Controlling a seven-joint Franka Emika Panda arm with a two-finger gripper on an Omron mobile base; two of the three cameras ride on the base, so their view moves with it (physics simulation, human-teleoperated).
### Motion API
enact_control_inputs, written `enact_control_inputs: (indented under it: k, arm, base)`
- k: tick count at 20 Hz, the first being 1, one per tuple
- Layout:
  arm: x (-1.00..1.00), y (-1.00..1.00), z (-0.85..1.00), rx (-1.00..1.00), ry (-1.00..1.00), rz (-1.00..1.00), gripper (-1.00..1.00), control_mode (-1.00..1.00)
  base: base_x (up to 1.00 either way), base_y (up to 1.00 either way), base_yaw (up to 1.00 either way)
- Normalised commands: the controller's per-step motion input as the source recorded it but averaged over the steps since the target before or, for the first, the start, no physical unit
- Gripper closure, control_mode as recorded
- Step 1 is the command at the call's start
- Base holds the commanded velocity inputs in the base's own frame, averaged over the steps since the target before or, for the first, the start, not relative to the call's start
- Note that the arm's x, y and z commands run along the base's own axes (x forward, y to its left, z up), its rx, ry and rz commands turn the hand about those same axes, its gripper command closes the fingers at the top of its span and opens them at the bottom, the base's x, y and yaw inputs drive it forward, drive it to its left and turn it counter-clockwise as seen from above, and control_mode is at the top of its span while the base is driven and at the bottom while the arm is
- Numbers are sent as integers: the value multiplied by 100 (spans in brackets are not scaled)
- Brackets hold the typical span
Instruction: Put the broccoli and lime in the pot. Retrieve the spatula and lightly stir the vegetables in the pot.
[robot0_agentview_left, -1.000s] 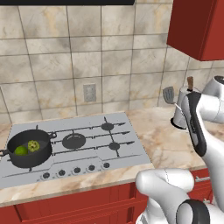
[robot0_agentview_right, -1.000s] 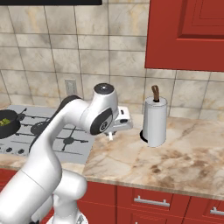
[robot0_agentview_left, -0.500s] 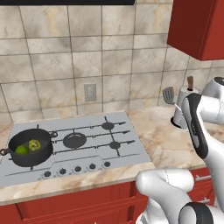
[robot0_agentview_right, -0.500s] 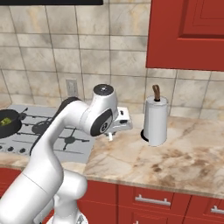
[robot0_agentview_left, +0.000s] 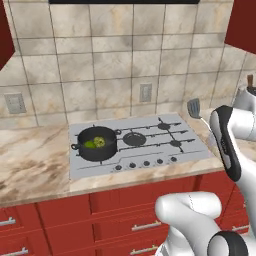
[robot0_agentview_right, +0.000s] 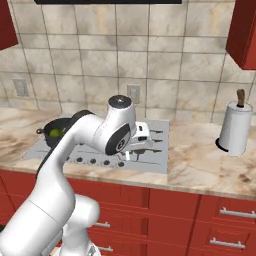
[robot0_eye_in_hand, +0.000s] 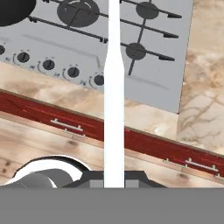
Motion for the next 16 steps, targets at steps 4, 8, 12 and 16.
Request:
enact_control_inputs:
  k: [4,8,12,16]
  arm:
    - [0,0,0,0,0,0,100,100]
    - [0,0,0,0,0,0,100,100]
    - [0,0,0,0,0,0,100,100]
    - [0,0,0,0,0,0,100,100]
  base:
    - [6,80,-10]
    - [8,70,-11]
    - [26,84,-12]
    - [84,31,-2]
